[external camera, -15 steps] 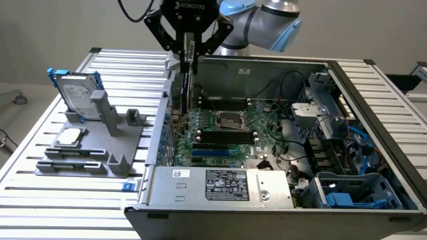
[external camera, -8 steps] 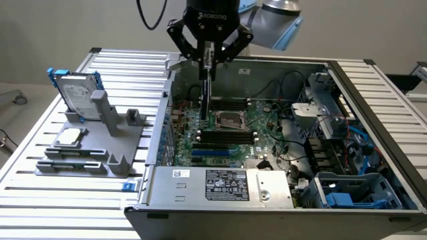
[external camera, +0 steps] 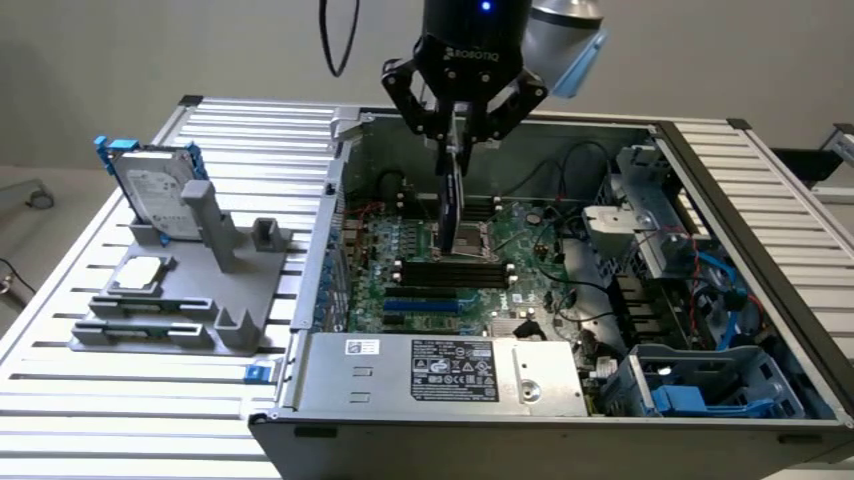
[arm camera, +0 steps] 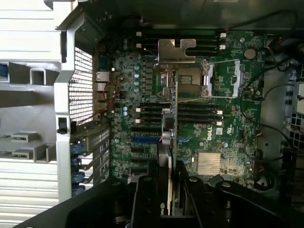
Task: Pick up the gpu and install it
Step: 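Pick up the gpu and move the gpu toward the slot, then insert the gpu into the slot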
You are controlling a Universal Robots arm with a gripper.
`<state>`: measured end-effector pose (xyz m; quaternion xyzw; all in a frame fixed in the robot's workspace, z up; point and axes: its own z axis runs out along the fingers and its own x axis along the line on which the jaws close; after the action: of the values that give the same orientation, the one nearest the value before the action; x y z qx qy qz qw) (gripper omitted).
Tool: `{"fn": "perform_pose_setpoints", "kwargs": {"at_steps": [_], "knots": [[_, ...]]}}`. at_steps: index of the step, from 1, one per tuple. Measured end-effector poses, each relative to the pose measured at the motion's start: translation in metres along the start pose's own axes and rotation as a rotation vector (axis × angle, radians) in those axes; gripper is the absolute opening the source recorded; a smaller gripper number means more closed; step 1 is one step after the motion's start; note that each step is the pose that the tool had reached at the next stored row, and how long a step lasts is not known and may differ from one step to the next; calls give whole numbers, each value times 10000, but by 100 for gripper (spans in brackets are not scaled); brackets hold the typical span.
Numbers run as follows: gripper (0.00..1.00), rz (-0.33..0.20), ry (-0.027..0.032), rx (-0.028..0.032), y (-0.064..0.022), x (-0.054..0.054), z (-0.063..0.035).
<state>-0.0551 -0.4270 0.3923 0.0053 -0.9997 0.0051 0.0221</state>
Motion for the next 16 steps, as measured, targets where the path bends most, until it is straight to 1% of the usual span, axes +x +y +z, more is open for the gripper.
{"fn": "perform_pose_setpoints", "kwargs": {"at_steps": [2,3,16], "knots": [[26,0,1,0,1,-53,33],[26,0,0,0,2,-57,50],[26,1,1,1,1,-58,53]]}}
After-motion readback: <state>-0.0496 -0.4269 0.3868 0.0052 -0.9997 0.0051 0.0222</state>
